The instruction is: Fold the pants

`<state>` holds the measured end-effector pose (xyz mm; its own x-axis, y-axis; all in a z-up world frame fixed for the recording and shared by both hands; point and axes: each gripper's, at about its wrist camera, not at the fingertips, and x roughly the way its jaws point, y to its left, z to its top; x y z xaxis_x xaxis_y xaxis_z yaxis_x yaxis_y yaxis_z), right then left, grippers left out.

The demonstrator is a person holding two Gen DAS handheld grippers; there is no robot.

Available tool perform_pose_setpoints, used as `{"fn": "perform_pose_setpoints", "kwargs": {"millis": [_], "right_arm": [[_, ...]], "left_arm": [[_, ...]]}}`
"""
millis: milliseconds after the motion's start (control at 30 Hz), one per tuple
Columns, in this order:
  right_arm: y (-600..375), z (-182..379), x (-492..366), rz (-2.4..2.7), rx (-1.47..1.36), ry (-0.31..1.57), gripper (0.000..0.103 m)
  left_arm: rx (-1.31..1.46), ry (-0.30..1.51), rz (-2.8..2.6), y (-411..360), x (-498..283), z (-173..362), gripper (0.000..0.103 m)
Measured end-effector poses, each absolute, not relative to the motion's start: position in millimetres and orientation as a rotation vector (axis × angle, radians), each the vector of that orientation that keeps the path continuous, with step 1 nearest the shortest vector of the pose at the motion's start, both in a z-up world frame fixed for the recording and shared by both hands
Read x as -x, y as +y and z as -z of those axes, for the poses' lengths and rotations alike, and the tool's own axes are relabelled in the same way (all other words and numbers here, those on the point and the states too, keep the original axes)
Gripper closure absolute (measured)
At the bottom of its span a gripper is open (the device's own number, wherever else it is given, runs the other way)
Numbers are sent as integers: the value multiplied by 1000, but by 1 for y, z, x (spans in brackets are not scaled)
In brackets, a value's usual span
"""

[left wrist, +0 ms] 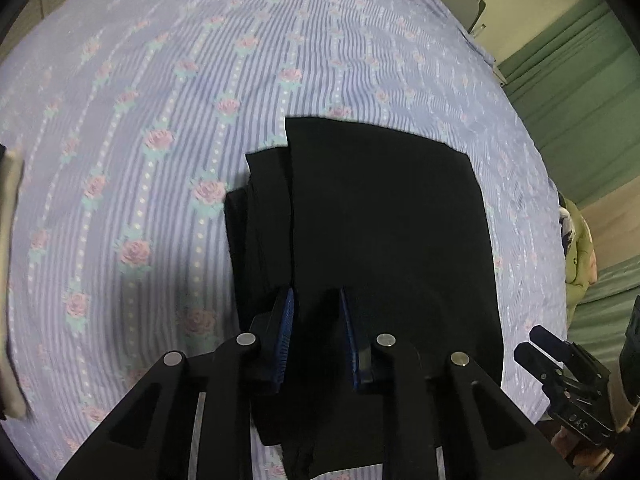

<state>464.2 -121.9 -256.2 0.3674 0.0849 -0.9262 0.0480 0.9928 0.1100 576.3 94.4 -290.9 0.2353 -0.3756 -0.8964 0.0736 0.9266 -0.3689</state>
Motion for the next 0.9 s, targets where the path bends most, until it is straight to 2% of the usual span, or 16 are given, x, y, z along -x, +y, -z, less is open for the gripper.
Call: {"fn": "perform_pose_setpoints", "kwargs": {"millis": [167, 200, 233, 467, 733, 833, 867, 900], "right_arm": [[-123, 252, -463, -26, -120, 1187, 44], [-123, 251, -463, -26, -119, 1184, 44], [-123, 250, -462, -24, -117, 1180, 44], [-118, 244, -461, -41, -112, 1164, 44], [-110, 247, -460, -51, -93, 1176, 44], [-110, 249, -459, -46, -91, 1180, 44], [-112, 249, -459, -33, -90, 1178, 44], [-114, 249, -458, -20, -91, 1177, 44]], "left_arm": [[325, 1340, 308, 95, -577, 302, 82], [334, 1342, 308, 97, -576, 302, 96], [356, 1346, 318, 98, -575, 300, 98], [383, 1257, 303, 112, -555, 271, 99], [365, 1328, 229, 127, -557, 301, 98], [315, 1350, 205, 120, -559, 304, 94], [291, 1341, 189, 119, -559, 300, 87], [262, 1336, 166, 120, -558, 295, 71]]}}
